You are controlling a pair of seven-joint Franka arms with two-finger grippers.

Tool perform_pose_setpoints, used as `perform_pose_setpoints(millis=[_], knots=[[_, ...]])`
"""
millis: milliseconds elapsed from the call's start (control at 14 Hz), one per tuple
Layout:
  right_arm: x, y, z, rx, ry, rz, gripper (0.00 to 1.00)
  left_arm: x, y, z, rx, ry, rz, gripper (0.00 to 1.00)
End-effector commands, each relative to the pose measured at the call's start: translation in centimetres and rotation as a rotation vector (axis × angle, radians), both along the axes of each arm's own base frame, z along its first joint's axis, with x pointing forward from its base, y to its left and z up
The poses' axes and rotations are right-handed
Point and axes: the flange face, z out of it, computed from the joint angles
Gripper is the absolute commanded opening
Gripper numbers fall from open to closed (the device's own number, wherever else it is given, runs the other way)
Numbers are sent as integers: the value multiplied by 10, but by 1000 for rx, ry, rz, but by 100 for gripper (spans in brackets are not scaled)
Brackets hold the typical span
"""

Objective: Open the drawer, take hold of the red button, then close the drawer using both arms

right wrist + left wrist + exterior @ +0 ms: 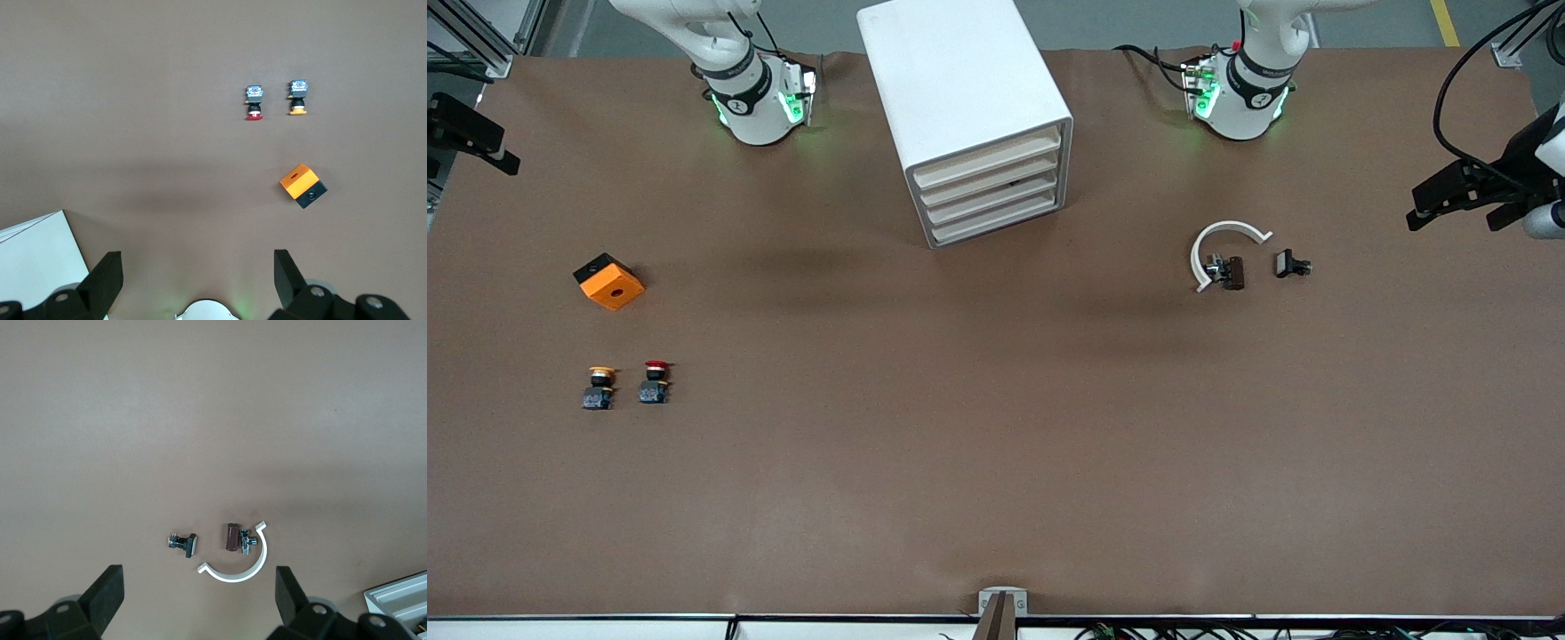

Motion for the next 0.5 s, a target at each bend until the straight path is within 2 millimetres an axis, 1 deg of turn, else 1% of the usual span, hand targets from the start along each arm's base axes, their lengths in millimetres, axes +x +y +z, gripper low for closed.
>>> perform_pose_setpoints(millis=[0, 286, 429], knots=[[-6, 3, 3, -8, -14, -5, 100, -3, -3, 8, 14, 3, 24, 100], [-8, -11, 6, -19, -7, -26, 100, -4, -4, 8, 14, 4, 24, 100], [-9, -10, 4, -18, 11, -51, 100, -3, -4, 7, 14, 7, 21, 100]])
